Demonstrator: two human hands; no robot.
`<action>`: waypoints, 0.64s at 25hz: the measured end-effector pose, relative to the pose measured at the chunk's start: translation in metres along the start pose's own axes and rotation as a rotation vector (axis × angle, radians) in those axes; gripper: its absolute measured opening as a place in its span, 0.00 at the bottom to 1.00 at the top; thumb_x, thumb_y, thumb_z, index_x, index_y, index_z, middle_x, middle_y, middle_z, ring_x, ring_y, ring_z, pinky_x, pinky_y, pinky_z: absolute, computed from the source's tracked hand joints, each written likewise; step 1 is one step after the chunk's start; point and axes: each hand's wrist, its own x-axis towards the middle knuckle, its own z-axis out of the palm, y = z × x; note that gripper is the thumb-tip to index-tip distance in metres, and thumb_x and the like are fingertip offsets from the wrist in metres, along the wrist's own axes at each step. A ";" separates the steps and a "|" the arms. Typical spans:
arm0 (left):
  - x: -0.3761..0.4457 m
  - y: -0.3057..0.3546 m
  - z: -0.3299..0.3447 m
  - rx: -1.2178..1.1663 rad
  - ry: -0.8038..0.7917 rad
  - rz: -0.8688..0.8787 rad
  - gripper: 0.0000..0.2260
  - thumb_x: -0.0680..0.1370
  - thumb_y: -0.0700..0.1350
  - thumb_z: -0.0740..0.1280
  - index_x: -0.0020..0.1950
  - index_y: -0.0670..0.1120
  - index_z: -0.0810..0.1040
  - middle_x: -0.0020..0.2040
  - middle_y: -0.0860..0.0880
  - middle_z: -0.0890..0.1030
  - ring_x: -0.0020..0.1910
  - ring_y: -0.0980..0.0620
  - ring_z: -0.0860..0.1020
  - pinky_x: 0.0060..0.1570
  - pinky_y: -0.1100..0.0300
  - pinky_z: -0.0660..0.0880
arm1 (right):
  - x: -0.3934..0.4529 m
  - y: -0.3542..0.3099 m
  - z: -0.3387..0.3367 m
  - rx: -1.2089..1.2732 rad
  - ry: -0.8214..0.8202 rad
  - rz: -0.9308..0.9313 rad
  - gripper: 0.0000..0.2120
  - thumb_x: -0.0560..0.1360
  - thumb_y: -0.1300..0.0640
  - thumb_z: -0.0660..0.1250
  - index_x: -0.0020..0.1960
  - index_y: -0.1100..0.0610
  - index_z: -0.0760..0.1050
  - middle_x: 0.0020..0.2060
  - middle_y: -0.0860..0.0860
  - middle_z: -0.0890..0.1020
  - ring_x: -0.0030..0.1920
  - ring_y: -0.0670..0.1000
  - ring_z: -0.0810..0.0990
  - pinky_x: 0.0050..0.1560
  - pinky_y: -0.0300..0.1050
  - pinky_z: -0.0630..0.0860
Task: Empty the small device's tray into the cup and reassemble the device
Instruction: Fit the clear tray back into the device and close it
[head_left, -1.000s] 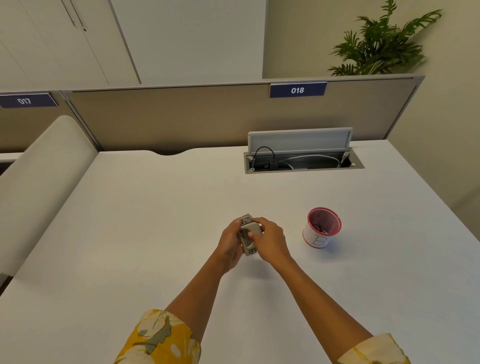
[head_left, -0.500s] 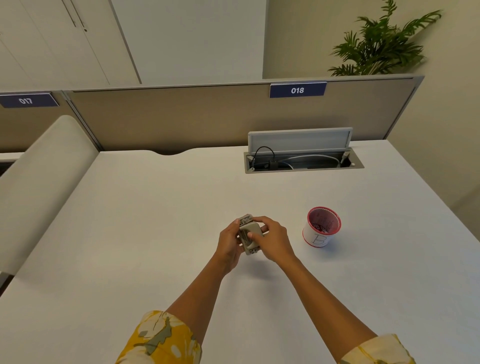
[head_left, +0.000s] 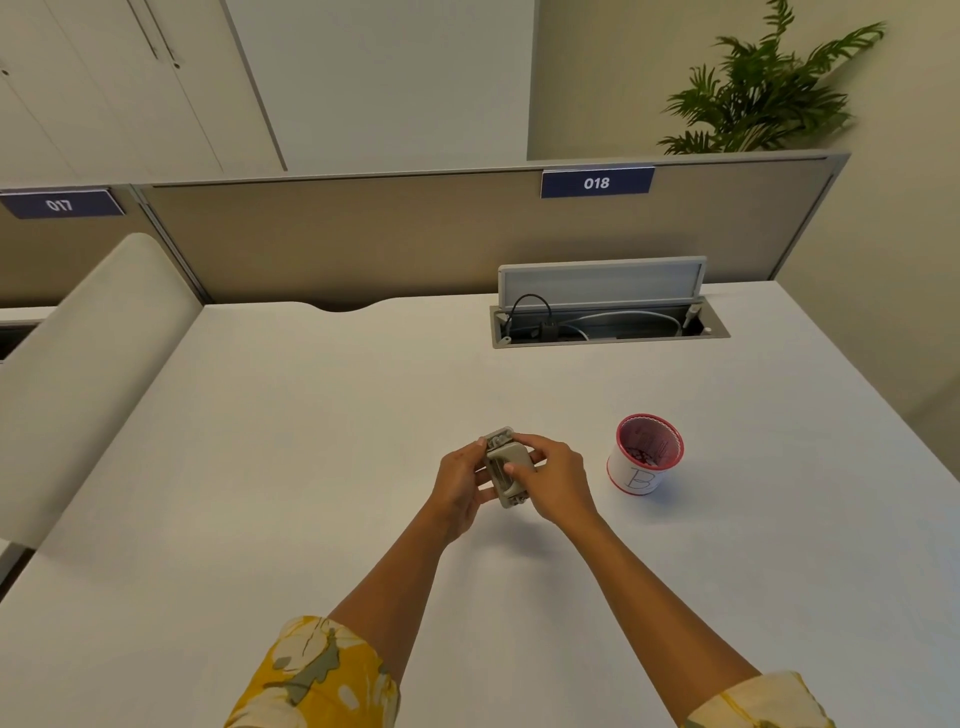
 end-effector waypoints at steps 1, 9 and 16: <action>0.000 0.000 0.000 -0.005 0.001 -0.007 0.17 0.85 0.47 0.55 0.63 0.44 0.82 0.57 0.39 0.85 0.57 0.39 0.83 0.58 0.37 0.79 | -0.001 0.000 0.000 -0.005 0.012 -0.001 0.19 0.74 0.57 0.72 0.65 0.52 0.77 0.55 0.53 0.83 0.47 0.49 0.78 0.44 0.34 0.75; -0.006 0.003 0.003 -0.063 0.017 -0.085 0.20 0.86 0.51 0.54 0.63 0.43 0.81 0.53 0.44 0.87 0.52 0.46 0.84 0.51 0.45 0.80 | -0.009 -0.005 0.000 -0.016 0.031 0.005 0.19 0.76 0.57 0.69 0.67 0.52 0.75 0.59 0.54 0.82 0.52 0.52 0.80 0.55 0.46 0.78; -0.011 -0.003 0.012 -0.266 -0.055 -0.195 0.26 0.85 0.58 0.45 0.67 0.49 0.77 0.53 0.45 0.87 0.54 0.45 0.83 0.56 0.46 0.76 | -0.007 -0.003 0.000 -0.029 -0.050 0.022 0.19 0.77 0.55 0.68 0.67 0.54 0.75 0.59 0.54 0.81 0.50 0.49 0.77 0.52 0.44 0.77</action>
